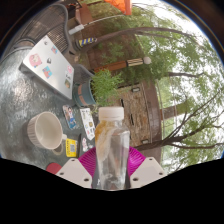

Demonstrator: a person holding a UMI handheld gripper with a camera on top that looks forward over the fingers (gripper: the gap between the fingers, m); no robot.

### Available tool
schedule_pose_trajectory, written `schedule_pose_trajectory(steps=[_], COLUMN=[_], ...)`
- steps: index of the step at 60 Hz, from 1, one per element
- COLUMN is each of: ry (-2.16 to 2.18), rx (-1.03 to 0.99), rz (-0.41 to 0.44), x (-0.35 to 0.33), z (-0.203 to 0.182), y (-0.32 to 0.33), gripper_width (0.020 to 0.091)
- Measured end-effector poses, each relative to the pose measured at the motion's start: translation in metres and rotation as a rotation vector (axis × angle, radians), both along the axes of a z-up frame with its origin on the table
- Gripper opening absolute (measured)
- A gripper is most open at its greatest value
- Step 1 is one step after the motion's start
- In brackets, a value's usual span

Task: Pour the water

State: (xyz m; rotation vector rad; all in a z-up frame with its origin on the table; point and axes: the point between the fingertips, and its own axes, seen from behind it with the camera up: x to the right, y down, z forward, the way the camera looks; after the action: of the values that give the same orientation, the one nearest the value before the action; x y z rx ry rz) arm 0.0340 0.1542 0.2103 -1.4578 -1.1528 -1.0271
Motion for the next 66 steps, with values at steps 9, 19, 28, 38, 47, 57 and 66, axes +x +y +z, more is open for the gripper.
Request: schedule_pose_trajectory(steps=[9,19,28,38,47,57,66], ry=[0.745,1.177,1.270,1.352,1.379,1.326,1.292], rx=[0.104,-0.005,-0.087,-0.129,-0.115,-0.183,-0.271], rz=[-0.070,-0.054,-0.012,0.040,0.066,0.006,-0.049], x=[0.025,0.040,0.046,0.053,0.054,0.049,0.047], z=[0.007,-0.058,-0.102,-0.122,-0.123,-0.128,-0.137], y=[-0.014,-0.019,-0.016,-0.017,-0.018,-0.021,-0.046], gripper_width=[0.0378,0.0376,0.0379,0.0401,0.0400,0.0554,0.0845])
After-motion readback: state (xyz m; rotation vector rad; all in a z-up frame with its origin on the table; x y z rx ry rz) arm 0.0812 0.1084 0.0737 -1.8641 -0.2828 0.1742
